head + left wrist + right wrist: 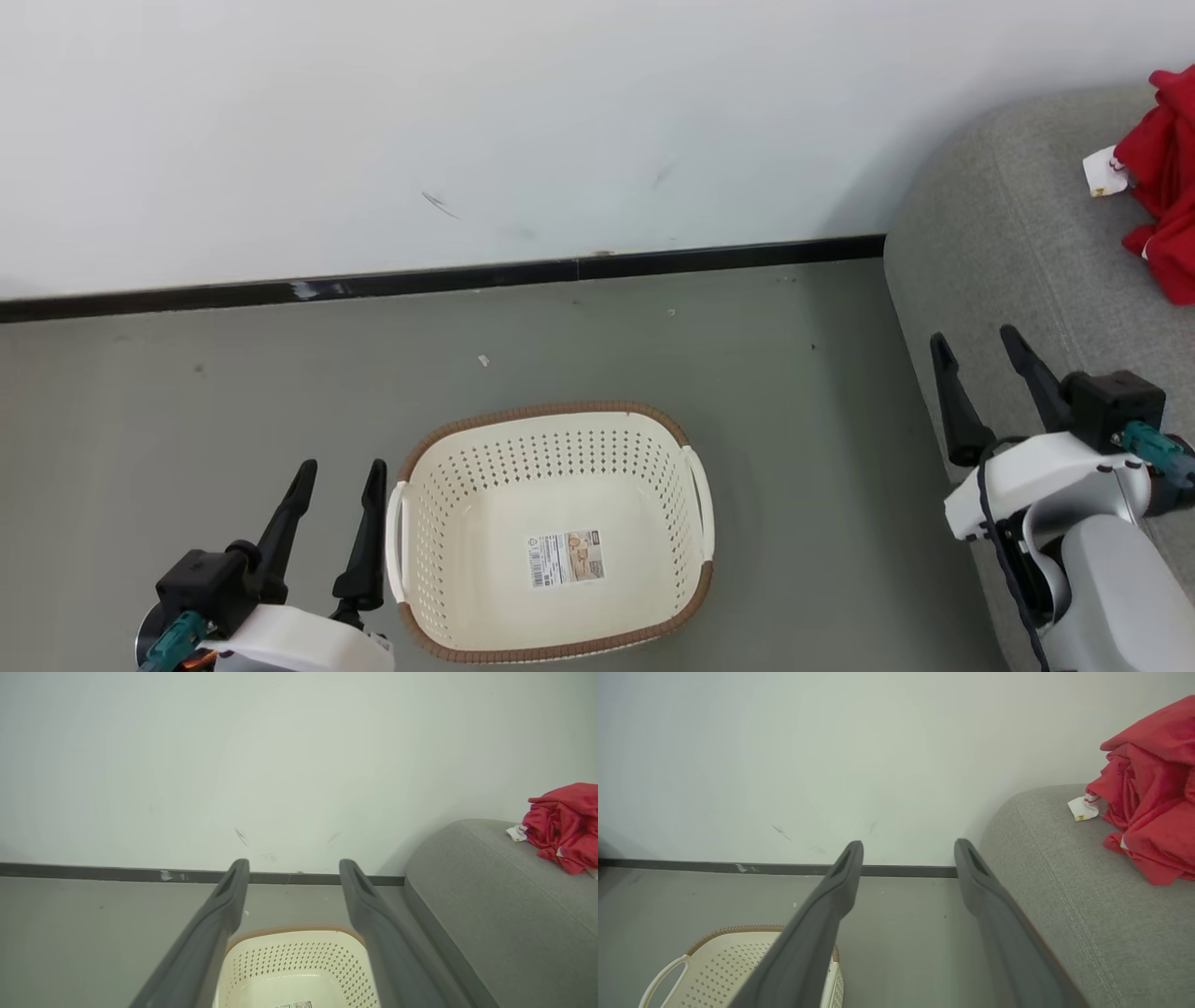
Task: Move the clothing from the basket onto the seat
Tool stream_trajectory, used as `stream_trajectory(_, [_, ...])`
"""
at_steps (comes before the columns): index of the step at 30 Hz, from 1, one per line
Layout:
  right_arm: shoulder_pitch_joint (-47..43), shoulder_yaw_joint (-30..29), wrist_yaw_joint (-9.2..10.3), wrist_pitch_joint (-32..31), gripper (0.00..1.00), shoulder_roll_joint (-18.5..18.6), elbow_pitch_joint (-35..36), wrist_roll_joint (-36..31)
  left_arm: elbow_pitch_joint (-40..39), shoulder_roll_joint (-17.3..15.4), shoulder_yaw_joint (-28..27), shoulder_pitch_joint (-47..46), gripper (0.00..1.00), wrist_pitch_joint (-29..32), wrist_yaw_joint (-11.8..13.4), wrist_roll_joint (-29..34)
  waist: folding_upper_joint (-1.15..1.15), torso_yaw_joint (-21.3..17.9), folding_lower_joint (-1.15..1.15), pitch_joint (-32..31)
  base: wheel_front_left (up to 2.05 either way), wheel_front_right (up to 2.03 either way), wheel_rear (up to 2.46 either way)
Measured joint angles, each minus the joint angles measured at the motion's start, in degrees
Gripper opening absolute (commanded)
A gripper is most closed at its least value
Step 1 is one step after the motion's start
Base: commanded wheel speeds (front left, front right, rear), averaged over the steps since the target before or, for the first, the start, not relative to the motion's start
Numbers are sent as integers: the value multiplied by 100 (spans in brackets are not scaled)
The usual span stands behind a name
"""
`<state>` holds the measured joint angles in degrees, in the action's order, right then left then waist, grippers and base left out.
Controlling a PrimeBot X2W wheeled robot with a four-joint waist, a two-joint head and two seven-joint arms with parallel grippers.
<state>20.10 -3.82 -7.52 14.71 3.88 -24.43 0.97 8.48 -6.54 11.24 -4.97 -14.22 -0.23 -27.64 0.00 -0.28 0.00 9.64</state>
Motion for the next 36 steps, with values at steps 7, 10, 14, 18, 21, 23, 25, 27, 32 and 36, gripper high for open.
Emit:
stream_trajectory(7, [-532,-179,0,0,100,-44,172,-1,137,59,-30,219,100,0,-53,77,0,104,0,-353,0,0,0])
stream_trajectory(10, [-691,-214,0,0,100,-60,233,-2,179,63,-40,266,100,0,-81,105,0,134,0,-487,0,0,0])
stream_trajectory(14, [-915,-212,0,-1,100,-77,345,-8,223,67,-86,379,100,0,-102,157,0,169,0,-685,0,0,0])
stream_trajectory(18, [-1113,-112,0,-1,100,-104,360,-13,252,69,-123,472,100,0,-103,172,0,195,0,-815,0,0,0])
stream_trajectory(21, [-1213,-75,0,-1,100,-129,398,-13,253,76,-142,530,100,0,-123,209,0,219,0,-894,0,0,0])
stream_trajectory(23, [-1262,-43,0,-1,100,-134,443,-13,261,82,-144,576,100,0,-140,210,0,236,0,-939,0,0,0])
stream_trajectory(25, [-1307,-30,0,0,100,-140,478,-13,266,85,-145,594,100,0,-153,225,0,254,0,-978,0,0,0])
stream_trajectory(27, [-1353,-13,0,0,100,-140,522,-13,265,88,-140,608,100,0,-234,233,0,271,0,-1012,0,0,0])
stream_trajectory(32, [-1619,14,-3,-7,0,-254,232,-12,549,214,-80,770,0,9,-244,232,0,275,0,-1020,0,0,0])
stream_trajectory(36, [-1769,-26,-3,-43,0,-333,-1,25,695,299,-51,883,0,46,-245,176,0,281,0,-1022,0,0,0])
